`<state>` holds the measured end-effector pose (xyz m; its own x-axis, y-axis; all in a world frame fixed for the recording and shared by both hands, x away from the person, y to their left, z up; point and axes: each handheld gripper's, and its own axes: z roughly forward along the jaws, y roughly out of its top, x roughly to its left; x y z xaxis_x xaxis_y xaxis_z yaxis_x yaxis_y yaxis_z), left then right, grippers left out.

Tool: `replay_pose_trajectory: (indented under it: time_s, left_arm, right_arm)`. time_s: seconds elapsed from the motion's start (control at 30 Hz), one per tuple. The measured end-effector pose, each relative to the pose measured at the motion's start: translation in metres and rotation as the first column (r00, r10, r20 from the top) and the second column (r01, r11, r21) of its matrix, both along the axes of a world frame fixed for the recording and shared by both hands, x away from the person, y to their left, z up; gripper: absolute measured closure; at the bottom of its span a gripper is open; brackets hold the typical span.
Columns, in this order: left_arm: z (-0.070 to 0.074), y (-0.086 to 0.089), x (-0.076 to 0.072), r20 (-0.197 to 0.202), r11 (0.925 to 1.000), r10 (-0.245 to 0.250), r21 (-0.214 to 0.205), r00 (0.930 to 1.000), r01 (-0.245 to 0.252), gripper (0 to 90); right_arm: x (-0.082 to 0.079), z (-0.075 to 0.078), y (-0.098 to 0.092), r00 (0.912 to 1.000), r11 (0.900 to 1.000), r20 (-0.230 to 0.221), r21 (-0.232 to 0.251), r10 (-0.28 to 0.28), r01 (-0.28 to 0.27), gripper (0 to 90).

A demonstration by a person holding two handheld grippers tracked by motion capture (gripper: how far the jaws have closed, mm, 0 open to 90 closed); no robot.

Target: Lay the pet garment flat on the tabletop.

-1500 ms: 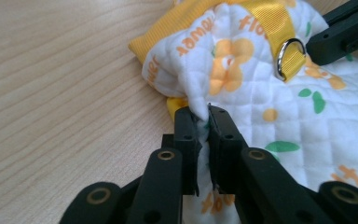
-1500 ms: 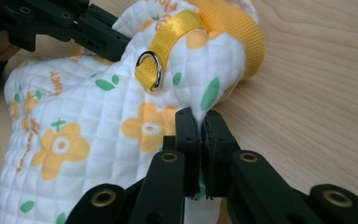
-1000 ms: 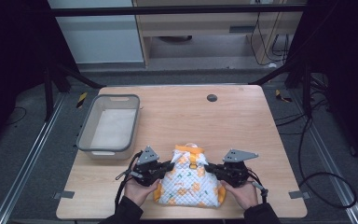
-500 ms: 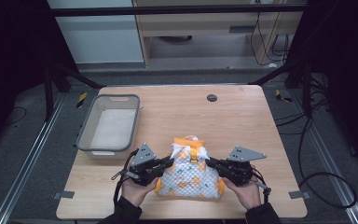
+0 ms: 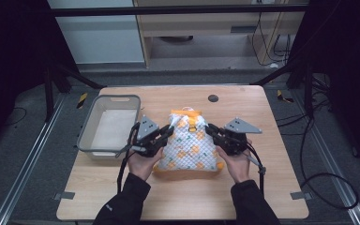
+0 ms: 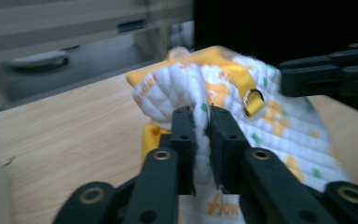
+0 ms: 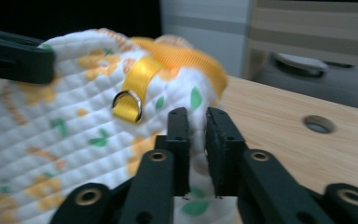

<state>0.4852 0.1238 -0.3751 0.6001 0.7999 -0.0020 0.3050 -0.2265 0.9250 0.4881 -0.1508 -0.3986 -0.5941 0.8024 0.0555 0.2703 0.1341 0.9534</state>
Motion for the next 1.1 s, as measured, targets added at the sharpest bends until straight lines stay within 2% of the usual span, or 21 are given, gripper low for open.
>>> replay_pose_trajectory:
  time_s: [0.03,0.07,0.1,0.17,0.23,0.37,0.4,0.43,0.47,0.5,0.53,0.57,0.6,0.73,0.77,0.83,0.9,1.0,1.03,1.07,1.1]
  left_arm:
    - [0.000,0.000,0.000,0.000,1.0000,0.000,0.000,1.0000,0.000,73.2]
    - [-0.011,0.001,0.017,-0.010,0.9971,0.074,0.018,0.9972,-0.074,65.6]
    - [-0.015,0.003,0.024,-0.029,0.9942,0.105,0.023,0.9940,-0.105,58.8]
    - [-0.022,0.011,0.031,-0.083,0.9902,0.138,-0.010,0.9869,-0.140,49.9]
    - [-0.026,0.020,0.030,-0.094,0.9896,0.140,-0.022,0.9857,-0.142,44.9]
    - [-0.025,0.031,0.022,-0.076,0.9916,0.127,-0.014,0.9890,-0.129,39.7]
    - [-0.023,0.039,0.015,-0.071,0.9936,0.109,-0.021,0.9915,-0.111,38.9]
    - [-0.023,0.039,0.015,-0.071,0.9936,0.109,-0.021,0.9915,-0.111,38.0]
    - [-0.022,0.046,0.006,-0.068,0.9959,0.088,-0.015,0.9938,-0.089,37.1]
    - [-0.022,0.046,0.006,-0.068,0.9959,0.088,-0.015,0.9938,-0.089,36.5]
    - [-0.022,0.052,-0.004,-0.067,0.9976,0.069,0.008,0.9954,-0.068,35.8]
    - [-0.022,0.052,-0.004,-0.067,0.9976,0.069,0.008,0.9954,-0.068,35.4]
    - [-0.025,0.057,-0.014,-0.068,0.9978,0.056,0.040,0.9961,-0.053,34.9]
    - [-0.032,0.065,-0.027,-0.087,0.9976,0.036,0.062,0.9955,-0.031,34.4]
    - [-0.039,0.069,-0.036,-0.092,0.9957,0.023,0.091,0.9955,-0.015,34.3]
    - [-0.043,0.071,-0.040,-0.098,0.9949,0.020,0.101,0.9950,-0.010,34.2]
    - [-0.058,0.074,-0.050,-0.118,0.9914,0.009,0.130,0.9929,0.006,34.2]
    - [-0.073,0.077,-0.055,-0.137,0.9890,-0.002,0.146,0.9905,0.022,34.1]
    - [-0.073,0.077,-0.055,-0.137,0.9890,-0.002,0.146,0.9905,0.022,34.0]
    - [-0.081,0.077,-0.057,-0.157,0.9873,-0.005,0.156,0.9875,0.030,34.0]
    - [-0.081,0.077,-0.057,-0.157,0.9873,-0.005,0.156,0.9875,0.030,33.8]
  right_arm:
    - [0.000,0.000,0.000,1.0000,1.0000,0.000,0.000,0.000,0.000,77.6]
    - [0.017,-0.010,0.003,0.9977,0.9968,-0.022,-0.049,-0.064,0.063,74.4]
    - [0.022,-0.014,0.003,0.9962,0.9952,-0.034,-0.061,-0.080,0.077,72.0]
    - [0.028,-0.020,0.002,0.9933,0.9914,-0.057,-0.090,-0.101,0.096,71.0]
    - [0.027,-0.024,-0.003,0.9931,0.9915,-0.067,-0.094,-0.096,0.089,69.4]
    - [0.017,-0.022,-0.012,0.9957,0.9941,-0.062,-0.088,-0.068,0.063,64.7]
    - [0.008,-0.018,-0.020,0.9971,0.9948,-0.055,-0.090,-0.052,0.047,61.5]
    - [0.005,-0.016,-0.022,0.9975,0.9954,-0.054,-0.087,-0.045,0.041,60.0]
    - [0.001,-0.014,-0.025,0.9978,0.9958,-0.054,-0.085,-0.039,0.034,58.5]
    - [-0.003,-0.012,-0.028,0.9980,0.9957,-0.055,-0.089,-0.030,0.025,56.9]
    - [-0.007,-0.011,-0.031,0.9982,0.9956,-0.056,-0.092,-0.023,0.018,55.0]
    - [-0.011,-0.010,-0.034,0.9984,0.9953,-0.055,-0.096,-0.016,0.011,53.5]
    - [-0.015,-0.009,-0.036,0.9983,0.9952,-0.058,-0.097,-0.011,0.005,51.7]
    - [-0.027,-0.010,-0.041,0.9979,0.9946,-0.063,-0.102,0.017,-0.023,47.0]
    - [-0.036,-0.013,-0.042,0.9962,0.9927,-0.079,-0.113,0.035,-0.043,43.8]
    - [-0.042,-0.018,-0.042,0.9949,0.9906,-0.085,-0.121,0.053,-0.063,42.2]
    - [-0.048,-0.026,-0.042,0.9912,0.9885,-0.110,-0.123,0.074,-0.087,40.1]
    - [-0.055,-0.041,-0.042,0.9851,0.9844,-0.142,-0.133,0.097,-0.116,38.5]
    - [-0.055,-0.041,-0.042,0.9851,0.9844,-0.142,-0.133,0.097,-0.116,38.5]
    - [-0.057,-0.050,-0.042,0.9802,0.9796,-0.168,-0.152,0.106,-0.132,38.2]
    - [-0.057,-0.050,-0.042,0.9802,0.9796,-0.168,-0.152,0.106,-0.132,38.2]
